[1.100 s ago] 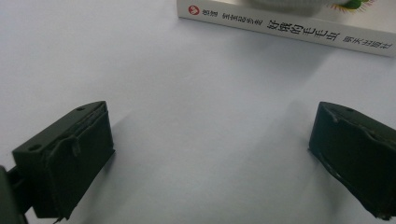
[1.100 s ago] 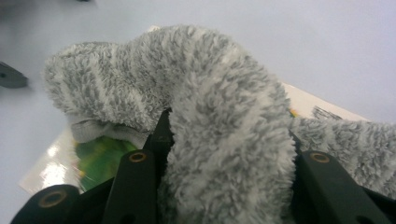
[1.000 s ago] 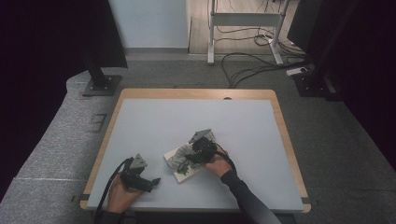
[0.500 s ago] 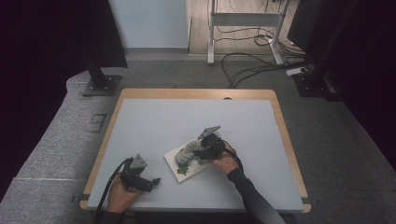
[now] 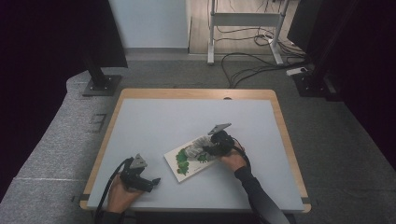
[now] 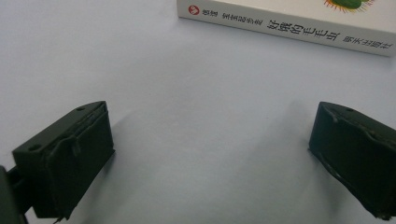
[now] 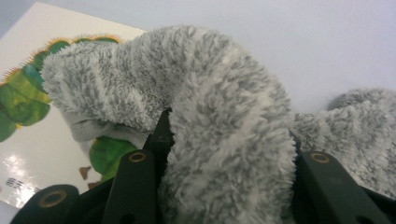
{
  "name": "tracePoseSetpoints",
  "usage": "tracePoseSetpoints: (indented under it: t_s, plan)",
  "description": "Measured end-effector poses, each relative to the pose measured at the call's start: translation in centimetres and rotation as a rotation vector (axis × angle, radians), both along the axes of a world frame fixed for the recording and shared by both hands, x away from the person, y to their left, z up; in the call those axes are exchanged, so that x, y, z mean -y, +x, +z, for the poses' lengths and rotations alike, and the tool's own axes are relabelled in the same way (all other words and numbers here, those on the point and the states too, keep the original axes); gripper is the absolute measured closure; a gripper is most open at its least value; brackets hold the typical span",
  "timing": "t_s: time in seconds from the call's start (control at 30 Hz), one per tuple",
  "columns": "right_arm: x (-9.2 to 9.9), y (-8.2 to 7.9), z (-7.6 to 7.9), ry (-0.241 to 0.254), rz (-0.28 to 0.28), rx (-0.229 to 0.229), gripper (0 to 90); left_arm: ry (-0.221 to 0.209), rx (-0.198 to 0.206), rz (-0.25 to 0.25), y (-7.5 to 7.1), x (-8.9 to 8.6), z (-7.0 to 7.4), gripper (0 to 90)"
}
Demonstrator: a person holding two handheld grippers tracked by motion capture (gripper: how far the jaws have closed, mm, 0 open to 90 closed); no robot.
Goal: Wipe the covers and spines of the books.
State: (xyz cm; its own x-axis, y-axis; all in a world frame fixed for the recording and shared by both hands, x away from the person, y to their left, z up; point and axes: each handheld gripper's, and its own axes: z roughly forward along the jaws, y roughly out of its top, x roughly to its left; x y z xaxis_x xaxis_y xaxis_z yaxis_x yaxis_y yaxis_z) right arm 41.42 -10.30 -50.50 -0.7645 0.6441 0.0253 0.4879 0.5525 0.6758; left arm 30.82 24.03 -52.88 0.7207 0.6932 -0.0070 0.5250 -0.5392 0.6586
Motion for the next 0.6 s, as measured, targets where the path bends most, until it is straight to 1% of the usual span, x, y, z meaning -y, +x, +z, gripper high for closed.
tracePoseSetpoints:
  t_s: [0.27,0.47,0.6]
  plan:
    - [1.2,0.0,-0.1,0.002,-0.039,-0.005,55.7,0.000,0.000,0.000,0.0,0.0,0.0,0.0]
    - [0.9,0.4,0.1,-0.016,-0.044,-0.005,55.6,0.000,0.000,0.000,0.0,0.0,0.0,0.0]
    - [0.6,1.3,0.0,-0.007,-0.062,-0.013,55.6,0.000,0.000,0.000,0.0,0.0,0.0,0.0]
